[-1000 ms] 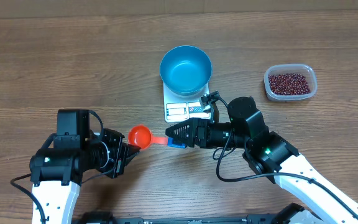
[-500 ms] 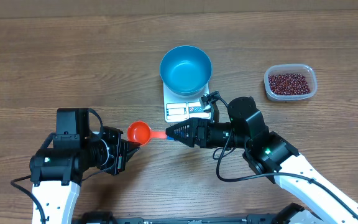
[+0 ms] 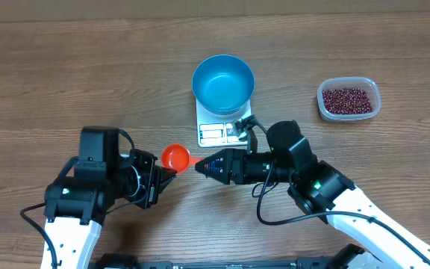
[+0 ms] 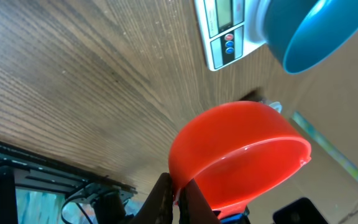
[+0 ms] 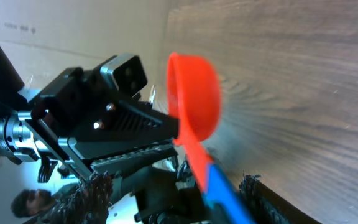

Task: Scoop item into bowl and weigh 150g on scale
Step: 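Close the right gripper on the blue handle near the left gripper, then release the cup from the left gripper and pull it right with the right gripper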

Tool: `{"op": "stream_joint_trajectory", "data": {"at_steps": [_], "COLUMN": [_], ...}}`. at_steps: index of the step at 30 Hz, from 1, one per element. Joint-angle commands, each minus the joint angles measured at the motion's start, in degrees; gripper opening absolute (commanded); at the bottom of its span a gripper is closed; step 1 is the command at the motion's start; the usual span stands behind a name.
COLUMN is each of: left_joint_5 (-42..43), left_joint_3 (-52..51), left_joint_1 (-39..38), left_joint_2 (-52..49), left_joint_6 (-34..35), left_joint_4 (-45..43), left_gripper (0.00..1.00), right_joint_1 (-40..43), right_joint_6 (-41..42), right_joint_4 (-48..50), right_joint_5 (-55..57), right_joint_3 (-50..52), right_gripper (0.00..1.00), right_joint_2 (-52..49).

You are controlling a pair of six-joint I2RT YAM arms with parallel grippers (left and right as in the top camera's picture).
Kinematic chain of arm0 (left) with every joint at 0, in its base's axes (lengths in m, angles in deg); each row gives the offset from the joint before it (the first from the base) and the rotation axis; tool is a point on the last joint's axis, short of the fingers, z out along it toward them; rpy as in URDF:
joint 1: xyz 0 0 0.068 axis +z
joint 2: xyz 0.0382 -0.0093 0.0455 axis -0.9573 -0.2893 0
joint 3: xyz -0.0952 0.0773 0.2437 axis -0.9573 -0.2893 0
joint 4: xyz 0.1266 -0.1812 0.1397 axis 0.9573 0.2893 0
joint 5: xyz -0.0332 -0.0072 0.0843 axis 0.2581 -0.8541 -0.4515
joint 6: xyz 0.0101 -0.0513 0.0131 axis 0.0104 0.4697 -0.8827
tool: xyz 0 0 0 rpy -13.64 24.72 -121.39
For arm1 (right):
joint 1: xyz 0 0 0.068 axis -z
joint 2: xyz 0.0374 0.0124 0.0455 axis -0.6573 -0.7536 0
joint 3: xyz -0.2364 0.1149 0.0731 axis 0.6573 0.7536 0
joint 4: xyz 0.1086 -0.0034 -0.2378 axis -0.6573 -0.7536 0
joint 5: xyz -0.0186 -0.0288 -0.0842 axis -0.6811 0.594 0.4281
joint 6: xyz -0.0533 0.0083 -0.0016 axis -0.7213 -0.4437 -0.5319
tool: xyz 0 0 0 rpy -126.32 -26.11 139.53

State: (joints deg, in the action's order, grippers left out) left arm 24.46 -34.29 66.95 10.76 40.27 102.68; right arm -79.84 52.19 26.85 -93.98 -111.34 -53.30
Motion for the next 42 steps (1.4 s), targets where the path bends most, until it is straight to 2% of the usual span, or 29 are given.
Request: {"op": "stream_joint_trajectory", "data": {"at_steps": [1,10,17,31,42], "left_joint_5": [-3.39,-0.11,0.96,-2.86,-3.28], "left_joint_3": [-0.26,-0.26,-0.26,-0.26,-0.26], "left_joint_1": [-2.12,-2.36,-2.38,-2.36,-2.36], "left_joint_2": [0.37,0.37,0.37,0.37,0.37], "left_joint_6": [4.5,3.48,1.33,1.44,1.42], "left_joint_4": [-0.15,-0.52,0.72,1.51,1.88], "left_gripper": [0.04,0.04,0.04,0.05,0.04], "right_joint_1": [-2.12,-4.0,-3.98,-3.96,-3.96], "right_joint_6": [1.2,0.76,0.83,1.22,1.2], "right_joint_4": [1.16,1.14,1.2,2.91,2.86], "right_joint_5": [0.79,8.04,11.54,9.99,9.07], "right_joint_3": [-1.07,-1.07,-1.07,-1.09,-1.09], "right_gripper": [0.65,0.64,0.51,0.42,0.18], "right_joint_2": [-0.17,-0.2,-0.17,-0.17,-0.17]}}
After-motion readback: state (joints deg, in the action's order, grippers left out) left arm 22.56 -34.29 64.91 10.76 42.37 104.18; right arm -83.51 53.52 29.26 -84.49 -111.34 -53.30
